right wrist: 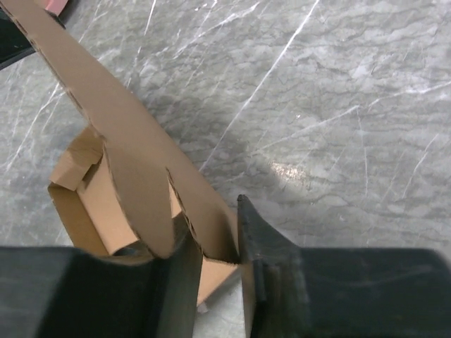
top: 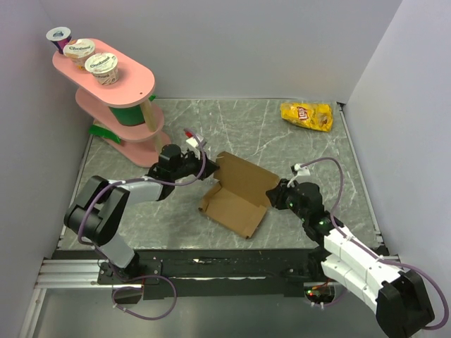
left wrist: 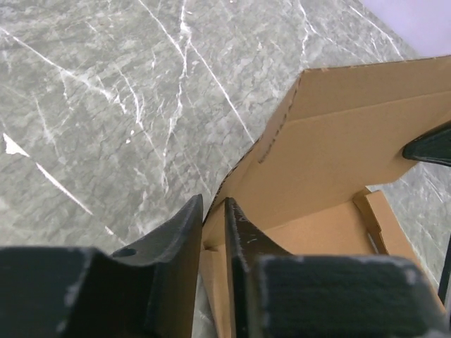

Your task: Fold the paper box

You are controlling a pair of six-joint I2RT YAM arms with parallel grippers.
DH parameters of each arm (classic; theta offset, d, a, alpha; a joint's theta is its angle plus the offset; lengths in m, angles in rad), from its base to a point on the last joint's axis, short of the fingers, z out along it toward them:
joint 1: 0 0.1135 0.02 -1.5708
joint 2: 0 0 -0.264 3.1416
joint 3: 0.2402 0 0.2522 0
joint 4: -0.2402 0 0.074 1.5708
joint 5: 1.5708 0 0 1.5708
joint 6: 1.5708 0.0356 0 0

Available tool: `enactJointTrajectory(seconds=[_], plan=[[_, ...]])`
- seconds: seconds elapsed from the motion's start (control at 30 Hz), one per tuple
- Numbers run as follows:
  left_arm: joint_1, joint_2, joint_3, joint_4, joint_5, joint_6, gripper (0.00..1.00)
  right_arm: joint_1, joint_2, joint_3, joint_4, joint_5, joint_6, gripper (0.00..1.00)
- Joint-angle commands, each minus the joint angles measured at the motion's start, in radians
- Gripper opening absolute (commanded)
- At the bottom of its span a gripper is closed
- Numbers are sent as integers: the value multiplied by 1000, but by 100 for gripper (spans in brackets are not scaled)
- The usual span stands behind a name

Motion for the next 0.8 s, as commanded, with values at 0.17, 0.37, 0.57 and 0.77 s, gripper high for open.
enactJointTrajectory(seconds=[0.17, 0.37, 0.57, 0.77], plan=[[-93, 8, -36, 148, -81, -73, 12, 51, 44, 52, 85, 112, 10, 13], [-156, 19, -38, 165, -135, -88, 7, 137, 116, 86, 109, 224, -4, 9], [-180, 29, -61, 185, -203, -123, 4, 206, 154, 121, 115, 385, 8, 7], [-200, 31, -87, 235, -195, -139, 3, 238, 214, 142, 132, 483, 40, 6]])
